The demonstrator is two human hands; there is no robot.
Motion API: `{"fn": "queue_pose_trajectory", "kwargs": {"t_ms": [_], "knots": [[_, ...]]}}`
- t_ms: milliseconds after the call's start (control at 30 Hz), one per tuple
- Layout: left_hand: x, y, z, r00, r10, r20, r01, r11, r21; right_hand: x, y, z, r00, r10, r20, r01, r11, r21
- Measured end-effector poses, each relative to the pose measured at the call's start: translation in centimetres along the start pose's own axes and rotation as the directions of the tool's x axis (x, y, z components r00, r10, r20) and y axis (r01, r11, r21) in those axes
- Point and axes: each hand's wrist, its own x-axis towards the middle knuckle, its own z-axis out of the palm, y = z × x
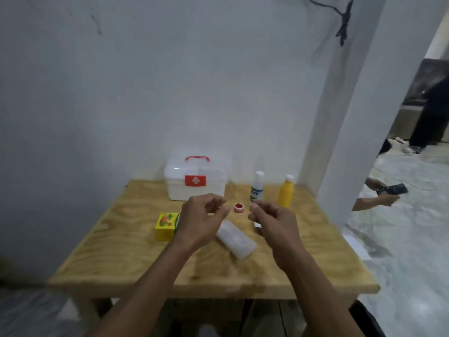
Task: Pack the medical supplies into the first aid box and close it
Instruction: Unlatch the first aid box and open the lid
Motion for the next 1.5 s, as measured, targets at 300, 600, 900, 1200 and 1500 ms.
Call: {"fn": "queue_pose_trajectory", "kwargs": {"t_ms": [300,600,900,1200,1500], "knots": [[4.6,-4.5,-4.5,0.988,-0.037,-0.150,0.047,0.997,0.069,5.7,0.4,7.4,0.999,-0.036,0.018,0.037,0.997,-0.062],[12.3,-10.1,-6.0,0.927,-0.132,-0.352,0.170,0.982,0.082,12.9,1.3,11.1,0.994,-0.036,-0.105,0.017,0.984,-0.179],[16.7,-13.1,-5.5,0.935,-0.312,-0.167,0.299,0.949,-0.099,16.6,2.0,13.6,0.998,0.018,-0.064,-0.028,0.986,-0.162],[15.3,-12.9,-5.0,0.948,-0.289,-0.136,0.270,0.952,-0.143,14.8,1.9,13.2,0.997,0.017,-0.073,-0.028,0.987,-0.158],[12.4,-12.0,-4.8,0.946,-0.287,-0.151,0.269,0.955,-0.129,12.1,2.1,11.7,0.998,0.024,-0.059,-0.035,0.981,-0.189]]}}
